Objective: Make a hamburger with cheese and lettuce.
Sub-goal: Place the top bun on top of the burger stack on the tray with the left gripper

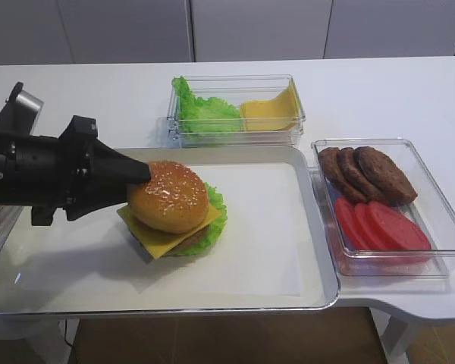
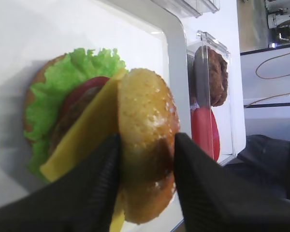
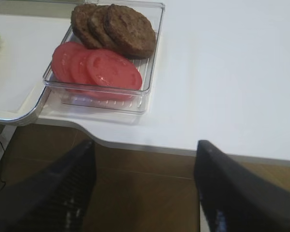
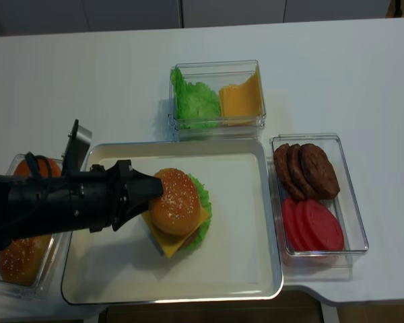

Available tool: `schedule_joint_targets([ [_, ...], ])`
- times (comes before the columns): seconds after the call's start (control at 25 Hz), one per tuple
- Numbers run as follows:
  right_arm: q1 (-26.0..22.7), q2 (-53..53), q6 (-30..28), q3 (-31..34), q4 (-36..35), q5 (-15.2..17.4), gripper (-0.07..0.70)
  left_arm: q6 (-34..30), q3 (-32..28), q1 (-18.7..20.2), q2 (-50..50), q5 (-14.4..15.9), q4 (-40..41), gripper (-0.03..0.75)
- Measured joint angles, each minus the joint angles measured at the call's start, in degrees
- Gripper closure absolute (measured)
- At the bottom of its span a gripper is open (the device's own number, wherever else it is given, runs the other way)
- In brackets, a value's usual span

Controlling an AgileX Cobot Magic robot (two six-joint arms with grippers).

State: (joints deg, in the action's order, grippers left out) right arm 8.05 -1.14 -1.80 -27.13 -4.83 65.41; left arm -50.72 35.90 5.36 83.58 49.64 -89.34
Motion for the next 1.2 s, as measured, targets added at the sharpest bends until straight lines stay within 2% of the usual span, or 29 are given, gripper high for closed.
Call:
schedule_joint_targets([
  [0.52, 0.0, 0.0, 0.0, 0.0, 0.0, 0.0, 0.153, 0.1, 0.0, 0.0, 0.0, 0.0, 0.8, 0.437],
  [0.72, 0.0, 0.0, 0.0, 0.0, 0.0, 0.0, 0.153, 0.1, 0.0, 0.0, 0.0, 0.0, 0.9, 0.385],
  [1.2, 0.0, 0.0, -0.1, 0.0, 0.0, 0.0, 0.153, 0.1, -0.4, 0.0, 0.0, 0.0, 1.2, 0.342],
])
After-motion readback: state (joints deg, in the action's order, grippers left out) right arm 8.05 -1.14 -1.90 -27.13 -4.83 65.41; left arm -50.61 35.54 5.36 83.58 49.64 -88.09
